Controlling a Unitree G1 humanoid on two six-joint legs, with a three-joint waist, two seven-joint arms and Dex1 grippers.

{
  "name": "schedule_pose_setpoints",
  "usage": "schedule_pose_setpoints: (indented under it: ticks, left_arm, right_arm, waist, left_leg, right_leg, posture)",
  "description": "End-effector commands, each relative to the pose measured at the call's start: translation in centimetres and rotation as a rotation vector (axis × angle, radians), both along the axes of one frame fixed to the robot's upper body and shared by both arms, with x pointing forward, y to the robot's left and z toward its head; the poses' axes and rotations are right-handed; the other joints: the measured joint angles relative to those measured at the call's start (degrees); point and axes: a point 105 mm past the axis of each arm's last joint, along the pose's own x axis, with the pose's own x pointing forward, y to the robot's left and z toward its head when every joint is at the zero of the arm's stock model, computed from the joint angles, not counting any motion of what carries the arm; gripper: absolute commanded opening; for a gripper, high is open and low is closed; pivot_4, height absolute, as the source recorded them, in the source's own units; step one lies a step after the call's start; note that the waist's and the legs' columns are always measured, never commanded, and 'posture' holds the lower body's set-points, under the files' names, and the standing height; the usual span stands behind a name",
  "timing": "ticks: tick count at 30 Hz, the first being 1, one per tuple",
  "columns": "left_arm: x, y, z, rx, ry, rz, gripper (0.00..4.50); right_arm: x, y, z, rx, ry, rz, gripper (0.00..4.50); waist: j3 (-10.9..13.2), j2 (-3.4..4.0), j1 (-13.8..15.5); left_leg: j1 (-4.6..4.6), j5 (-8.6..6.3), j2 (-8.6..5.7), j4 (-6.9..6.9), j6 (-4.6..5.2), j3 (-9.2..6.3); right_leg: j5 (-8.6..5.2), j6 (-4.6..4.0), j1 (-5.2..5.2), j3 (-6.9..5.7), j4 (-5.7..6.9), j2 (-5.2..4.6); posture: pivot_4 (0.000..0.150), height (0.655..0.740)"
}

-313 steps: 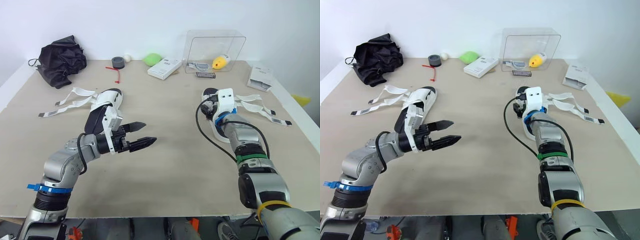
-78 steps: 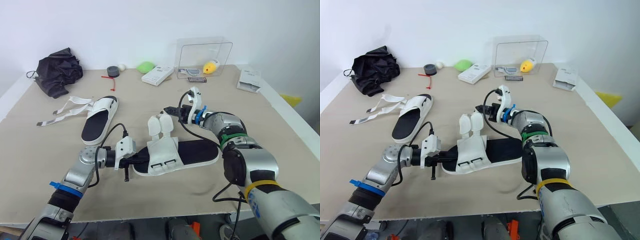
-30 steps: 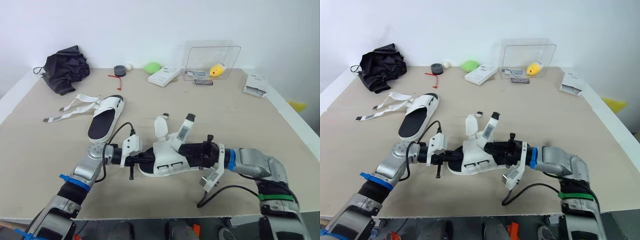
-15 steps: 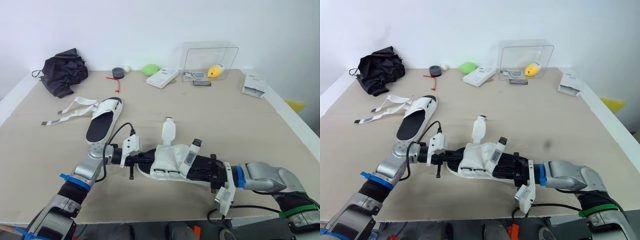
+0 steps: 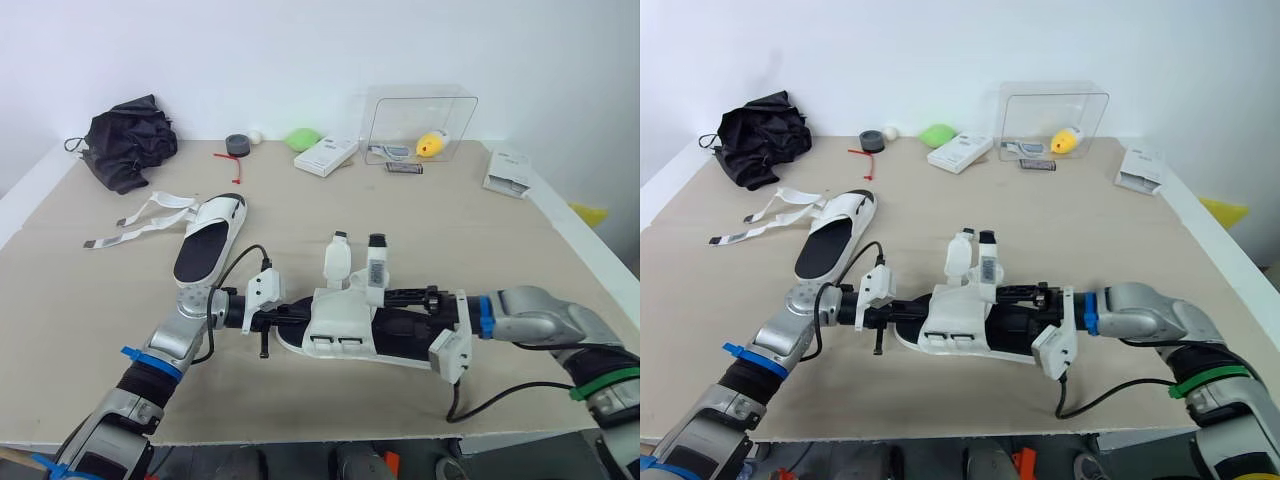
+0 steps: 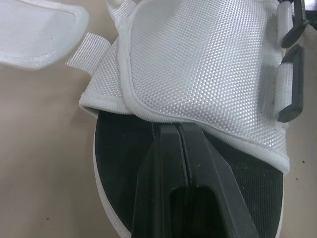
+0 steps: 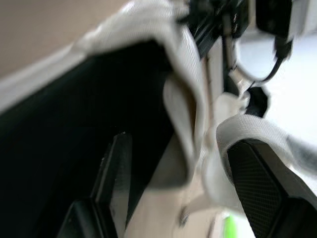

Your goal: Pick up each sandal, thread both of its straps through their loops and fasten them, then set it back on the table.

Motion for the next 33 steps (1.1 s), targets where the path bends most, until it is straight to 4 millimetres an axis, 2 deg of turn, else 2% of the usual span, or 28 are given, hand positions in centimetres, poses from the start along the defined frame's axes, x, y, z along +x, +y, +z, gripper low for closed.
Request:
schedule_pose_setpoints:
  ticks: [1, 4, 9, 13, 15, 18, 22, 24, 25, 30, 33]
  left_arm:
    - [-1.7, 2.2, -6.4, 0.188, 0.213, 0.071, 0.00]
    - [-1.7, 2.2, -6.5, 0.188, 0.214, 0.073, 0.00]
    - [-1.6, 2.0, -6.5, 0.184, 0.213, 0.072, 0.00]
    - [-1.6, 2.0, -6.5, 0.183, 0.214, 0.072, 0.00]
    - [-1.6, 2.0, -6.6, 0.184, 0.217, 0.071, 0.00]
    - [-1.7, 2.2, -6.7, 0.188, 0.221, 0.071, 0.00]
    - [-1.7, 2.2, -6.7, 0.190, 0.223, 0.067, 0.00]
    - [-1.7, 2.1, -6.8, 0.193, 0.224, 0.068, 0.00]
    - [-1.7, 2.0, -6.8, 0.193, 0.225, 0.066, 0.00]
    - [-1.8, 1.9, -6.9, 0.192, 0.225, 0.065, 0.00]
    - [-1.8, 1.9, -6.9, 0.189, 0.226, 0.074, 0.00]
  right_arm:
    - [0.8, -1.8, 1.1, -0.069, 0.008, -0.066, 3.31]
    - [0.3, -2.0, 1.3, -0.125, -0.040, -0.014, 3.31]
    - [-0.2, -1.9, 1.9, -0.083, -0.087, 0.002, 3.31]
    - [-0.5, -2.7, 3.4, -0.003, -0.033, -0.100, 3.31]
    - [0.3, -3.7, 4.5, 0.089, 0.123, -0.285, 3.31]
    - [0.4, -4.5, 7.1, 0.277, 0.379, -0.466, 3.31]
    - [-1.3, -4.3, 9.7, 0.514, 0.842, -0.591, 3.31]
    - [-3.6, -3.6, 10.2, 0.518, 1.126, -0.605, 3.31]
    - [-4.5, -3.2, 10.3, 0.505, 1.211, -0.600, 3.31]
    - [-8.1, -1.1, 11.0, 0.432, 1.496, -0.563, 3.31]
    - [-10.6, 0.4, 9.2, 0.328, 1.664, -0.578, 3.31]
  waist:
    - [0.0, 0.02, 0.0]
    - [0.0, 0.07, 0.0]
    - [0.0, 0.19, 0.1]
    - [0.1, 0.24, 0.5]
    - [0.1, 0.30, 0.6]
    - [0.2, 0.41, 1.0]
    - [0.1, 0.61, 1.1]
    - [0.1, 0.72, 1.2]
    - [0.0, 0.77, 1.3]
    - [-0.1, 0.89, 1.3]
    - [-0.1, 0.89, 1.3]
  left_leg:
    - [-0.01, 0.00, 0.00, 0.00, 0.01, 0.00]
    - [-0.02, -0.01, 0.00, 0.00, 0.00, 0.00]
    - [-0.02, -0.02, 0.01, -0.01, -0.02, -0.01]
    - [-0.08, -0.04, 0.01, -0.02, -0.04, -0.01]
    - [-0.13, -0.07, -0.01, -0.02, -0.05, 0.01]
    - [-0.16, -0.10, 0.00, -0.01, -0.01, 0.01]
    - [-0.23, -0.11, 0.05, -0.02, -0.02, 0.01]
    - [-0.24, -0.13, 0.15, -0.03, -0.04, -0.02]
    - [-0.33, -0.14, 0.15, -0.03, -0.05, -0.06]
    - [-0.72, -0.23, 0.39, -0.02, -0.22, -0.16]
    - [-0.84, -0.23, 0.40, -0.02, -0.22, -0.16]
  right_leg:
    - [0.00, 0.00, 0.00, 0.00, 0.00, -0.01]
    - [-0.01, 0.00, -0.01, 0.00, -0.01, -0.04]
    - [-0.04, -0.03, -0.03, -0.05, -0.01, -0.07]
    - [-0.07, -0.01, -0.03, -0.07, -0.01, -0.08]
    - [-0.10, -0.01, -0.04, -0.06, -0.01, -0.11]
    - [-0.10, -0.01, -0.03, -0.07, -0.01, -0.12]
    - [-0.15, 0.02, -0.04, -0.17, -0.01, -0.13]
    - [-0.25, -0.02, -0.05, -0.36, -0.01, -0.13]
    - [-0.29, -0.03, -0.10, -0.45, -0.01, -0.14]
    - [-0.47, -0.10, -0.49, -1.01, -0.17, -0.23]
    - [-0.47, -0.09, -0.53, -1.19, -0.20, -0.33]
  posture:
    - [0.150, 0.7400]
    - [0.150, 0.7400]
    - [0.150, 0.7400]
    - [0.150, 0.7400]
    - [0.150, 0.7400]
    - [0.150, 0.7400]
    - [0.150, 0.7400]
    - [0.150, 0.7400]
    - [0.150, 0.7400]
    - [0.150, 0.7400]
    - [0.150, 0.7400]
